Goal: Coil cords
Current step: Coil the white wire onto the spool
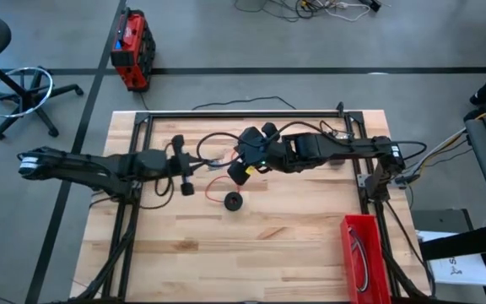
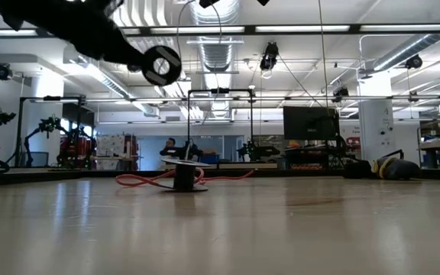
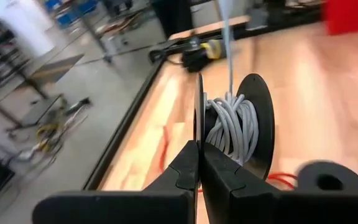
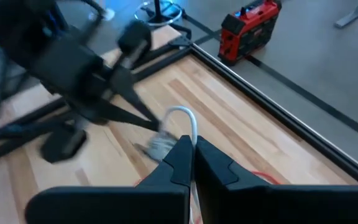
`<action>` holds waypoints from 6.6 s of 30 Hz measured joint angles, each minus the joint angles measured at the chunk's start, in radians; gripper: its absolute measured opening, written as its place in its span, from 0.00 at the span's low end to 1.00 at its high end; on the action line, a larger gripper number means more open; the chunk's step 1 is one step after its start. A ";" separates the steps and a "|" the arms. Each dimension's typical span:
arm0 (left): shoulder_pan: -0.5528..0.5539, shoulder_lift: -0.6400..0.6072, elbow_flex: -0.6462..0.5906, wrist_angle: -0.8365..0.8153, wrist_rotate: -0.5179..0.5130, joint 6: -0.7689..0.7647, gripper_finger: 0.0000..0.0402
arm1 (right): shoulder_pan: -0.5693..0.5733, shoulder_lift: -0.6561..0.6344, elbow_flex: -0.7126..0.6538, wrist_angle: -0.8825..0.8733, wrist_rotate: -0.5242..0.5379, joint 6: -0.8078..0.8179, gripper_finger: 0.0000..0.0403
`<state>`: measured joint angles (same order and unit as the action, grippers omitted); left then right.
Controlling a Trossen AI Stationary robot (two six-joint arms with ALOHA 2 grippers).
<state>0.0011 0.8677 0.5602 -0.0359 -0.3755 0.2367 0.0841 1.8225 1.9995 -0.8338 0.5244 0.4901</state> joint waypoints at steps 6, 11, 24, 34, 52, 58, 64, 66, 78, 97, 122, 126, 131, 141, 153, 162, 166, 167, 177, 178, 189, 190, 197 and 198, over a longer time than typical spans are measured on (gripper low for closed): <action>0.055 0.095 0.000 0.081 -0.029 -0.084 0.00 | 0.000 0.000 -0.010 0.073 -0.001 0.007 0.01; 0.067 0.171 0.000 0.150 -0.034 -0.139 0.00 | 0.000 0.018 -0.022 0.142 -0.001 0.003 0.01; 0.093 0.240 0.001 0.287 -0.038 -0.389 0.00 | 0.000 0.145 -0.022 0.310 -0.065 -0.046 0.01; 0.097 0.097 0.002 0.326 -0.035 -0.456 0.00 | 0.025 0.194 -0.030 0.290 -0.062 -0.008 0.01; 0.096 -0.222 -0.010 0.321 0.414 -0.443 0.00 | 0.055 0.178 -0.178 0.299 -0.045 0.079 0.01; 0.095 -0.293 -0.010 0.182 0.558 -0.314 0.00 | 0.063 0.151 -0.154 0.256 -0.065 -0.016 0.01; 0.094 -0.323 -0.006 0.158 0.576 -0.254 0.00 | 0.078 0.133 -0.112 0.216 -0.058 -0.107 0.03; 0.094 -0.328 -0.005 0.147 0.576 -0.255 0.00 | 0.083 0.134 -0.098 0.169 -0.076 -0.117 0.08; 0.094 -0.395 -0.002 0.159 0.574 -0.325 0.00 | 0.174 0.143 -0.313 0.252 -0.048 -0.172 0.45; 0.094 -0.456 -0.002 0.209 0.570 -0.388 0.00 | 0.117 0.427 -0.394 1.153 -0.136 -0.332 0.50; 0.094 -0.455 -0.003 0.211 0.569 -0.396 0.00 | 0.017 0.729 0.114 1.130 -0.424 -0.404 0.38; 0.094 -0.455 -0.003 0.216 0.569 -0.396 0.00 | 0.013 0.734 0.112 1.123 -0.425 -0.404 0.30; 0.094 -0.455 -0.003 0.217 0.569 -0.396 0.00 | 0.007 0.734 0.112 1.139 -0.425 -0.404 0.17; 0.094 -0.455 -0.005 0.206 0.569 -0.403 0.00 | 0.005 0.686 0.123 0.893 -0.417 -0.370 0.01; 0.094 -0.539 -0.005 0.165 0.577 -0.404 0.00 | 0.063 0.305 0.126 -0.054 -0.049 -0.262 0.00; 0.094 -0.552 -0.022 0.076 0.578 -0.399 0.00 | 0.055 0.054 0.125 -0.073 -0.002 -0.161 0.00; 0.094 -0.515 -0.053 0.061 0.504 -0.427 0.00 | 0.051 0.022 0.126 0.007 -0.050 -0.191 0.00; 0.094 -0.506 -0.059 0.062 0.482 -0.431 0.00 | 0.053 0.015 0.125 0.017 -0.060 -0.192 0.00; 0.094 -0.369 -0.082 0.073 0.421 -0.422 0.00 | 0.041 0.005 0.124 0.062 -0.063 -0.154 0.00; 0.094 -0.347 -0.082 0.074 0.412 -0.422 0.00 | 0.038 0.005 0.124 0.059 -0.065 -0.150 0.00; 0.094 -0.182 -0.067 0.140 0.408 -0.440 0.00 | 0.045 0.011 0.124 -0.064 -0.089 -0.150 0.00; 0.094 -0.190 -0.065 0.137 0.409 -0.439 0.00 | 0.049 0.011 0.124 -0.104 -0.088 -0.149 0.00; 0.094 -0.292 -0.038 0.075 0.410 -0.438 0.00 | 0.061 0.011 0.123 -0.401 -0.089 -0.080 0.00; 0.094 -0.312 -0.037 0.068 0.410 -0.438 0.00 | 0.061 0.012 0.123 -0.422 -0.085 -0.079 0.00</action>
<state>0.0952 0.5560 0.5232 0.0326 0.0345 -0.2012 0.1455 1.8342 2.1223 -1.2560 0.4390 0.4110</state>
